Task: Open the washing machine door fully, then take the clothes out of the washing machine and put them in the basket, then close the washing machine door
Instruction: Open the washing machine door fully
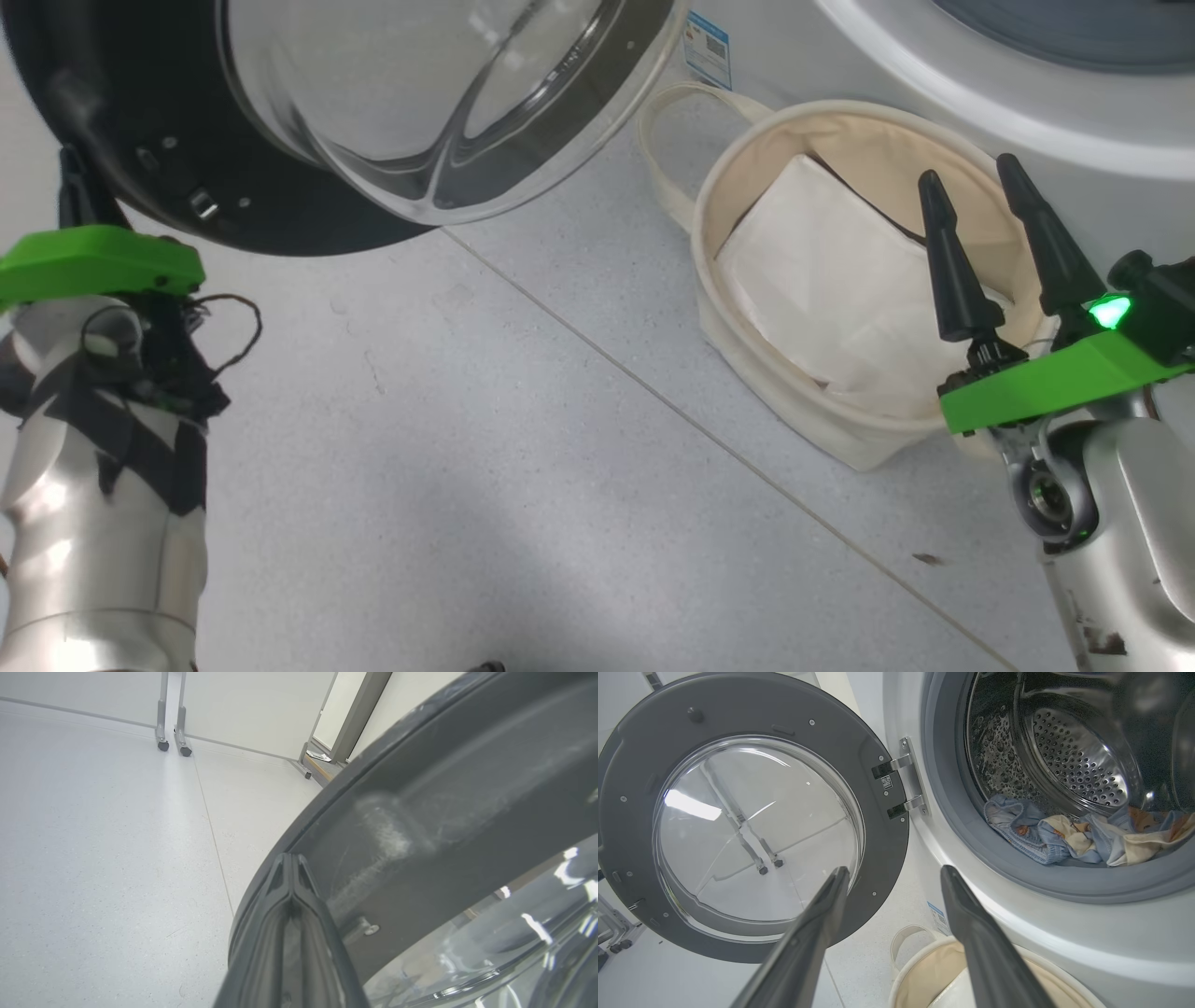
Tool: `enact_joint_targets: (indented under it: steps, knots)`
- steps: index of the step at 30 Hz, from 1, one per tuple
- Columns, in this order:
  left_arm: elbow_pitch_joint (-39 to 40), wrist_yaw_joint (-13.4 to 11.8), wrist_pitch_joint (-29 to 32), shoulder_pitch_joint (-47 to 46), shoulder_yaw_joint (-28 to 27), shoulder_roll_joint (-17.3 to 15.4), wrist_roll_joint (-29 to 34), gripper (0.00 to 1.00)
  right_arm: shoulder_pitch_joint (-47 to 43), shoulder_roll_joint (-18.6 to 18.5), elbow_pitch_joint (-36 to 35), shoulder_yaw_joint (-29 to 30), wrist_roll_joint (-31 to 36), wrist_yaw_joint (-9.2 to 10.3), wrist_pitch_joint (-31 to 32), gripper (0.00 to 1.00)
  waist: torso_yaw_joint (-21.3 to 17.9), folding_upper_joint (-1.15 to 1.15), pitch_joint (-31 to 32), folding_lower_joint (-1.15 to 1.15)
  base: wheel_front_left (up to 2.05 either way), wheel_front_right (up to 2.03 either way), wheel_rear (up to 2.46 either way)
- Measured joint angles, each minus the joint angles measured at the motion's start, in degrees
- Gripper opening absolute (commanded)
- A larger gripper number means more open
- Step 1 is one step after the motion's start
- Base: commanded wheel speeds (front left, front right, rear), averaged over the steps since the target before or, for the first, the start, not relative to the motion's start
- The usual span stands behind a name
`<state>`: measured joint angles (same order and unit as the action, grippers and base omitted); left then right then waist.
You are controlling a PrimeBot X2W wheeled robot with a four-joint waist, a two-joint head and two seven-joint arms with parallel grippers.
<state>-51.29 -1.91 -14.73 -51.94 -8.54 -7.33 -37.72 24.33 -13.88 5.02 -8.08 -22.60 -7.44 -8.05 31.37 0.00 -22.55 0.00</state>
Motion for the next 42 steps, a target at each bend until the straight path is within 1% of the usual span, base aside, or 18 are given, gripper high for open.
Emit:
enact_joint_targets:
  steps: [3,5,10,11,12,13,16,20,24,27,30,33,36,39,42]
  knots:
    - [-2.27,0.93,-0.03,-1.42,-1.65,-0.40,1.19,0.00,0.11,-0.52,0.02,0.01,0.00,0.00,-0.01,1.00,-0.58,0.00,-0.40,0.00,0.00,0.00,0.00]
    - [-3.13,1.10,-0.02,-1.80,-1.96,-0.65,1.48,0.00,0.12,-0.55,0.04,-0.05,0.00,0.00,-0.01,1.00,-0.78,0.00,-0.35,0.00,0.00,0.00,0.00]
    - [-5.84,2.56,-0.01,-2.61,-3.53,-1.41,3.90,0.00,0.12,-0.49,0.94,-0.51,-0.13,0.00,-0.47,1.00,-1.88,0.00,0.98,0.00,0.00,0.00,0.00]
    - [-6.35,3.02,-0.01,-2.63,-3.64,-1.63,4.24,0.09,0.11,-0.43,1.27,-0.55,-0.16,0.00,-0.71,1.00,-2.11,0.00,1.42,0.00,0.00,0.00,0.00]
    - [-6.78,3.01,-0.01,-2.63,-3.61,-1.79,5.02,0.92,0.11,-0.38,1.66,-0.58,-0.24,0.00,-1.12,1.00,-2.34,0.00,1.92,0.00,0.00,0.00,0.00]
    - [-7.46,3.01,-0.02,-2.62,-3.69,-2.07,5.54,1.00,0.10,-0.32,2.00,-0.60,-0.40,0.00,-1.24,1.00,-2.56,0.00,2.44,0.00,0.00,0.00,0.00]
    - [-8.40,3.41,-0.01,-2.03,-3.94,-3.44,6.95,1.00,-0.17,0.32,3.37,-0.57,-1.30,0.00,-2.46,1.00,-3.16,0.00,4.32,0.00,0.00,0.00,0.00]
    - [-7.14,3.02,-0.01,-0.63,-3.37,-3.30,9.98,1.00,-1.63,0.98,5.32,-0.44,-1.87,0.00,-3.75,1.00,-3.67,0.00,7.50,0.00,0.00,0.00,0.00]
    - [-4.95,3.19,-0.01,3.50,-1.48,-2.80,12.70,1.00,-4.21,2.22,6.99,-0.36,-2.21,0.00,-4.79,1.00,-4.08,0.00,11.26,0.00,0.00,0.00,0.00]
    - [-3.80,4.75,-0.01,7.35,0.48,-2.18,14.01,1.00,-5.47,3.57,7.38,-0.14,-2.33,0.00,-5.24,1.00,-4.69,0.00,14.14,0.00,0.00,0.00,0.00]
    - [-0.60,6.75,0.37,10.83,2.92,-2.23,15.17,1.00,-6.82,4.46,7.37,0.24,-2.37,0.00,-5.66,1.00,-5.91,0.00,16.64,0.00,0.00,0.00,0.00]
    - [4.87,8.29,1.34,13.49,6.33,-2.59,15.99,1.00,-8.36,4.99,7.34,0.96,-2.36,0.00,-5.67,1.00,-8.22,0.00,18.17,0.00,0.00,0.00,0.00]
    - [11.39,8.98,2.03,16.07,9.42,-2.99,15.94,1.00,-9.74,5.64,7.12,1.57,-2.26,0.00,-5.68,1.00,-11.07,0.00,19.18,0.00,0.00,0.00,0.00]
    - [17.16,9.02,2.79,19.46,11.52,-4.70,15.41,1.00,-10.62,6.23,6.79,1.72,-2.26,0.00,-5.78,1.00,-14.40,0.00,19.81,0.00,0.00,0.00,0.00]
    - [21.64,9.04,4.78,22.99,13.52,-6.65,12.80,1.00,-10.74,6.43,6.69,2.11,-2.27,0.00,-6.17,1.00,-18.06,0.00,20.17,0.00,0.00,0.00,0.00]
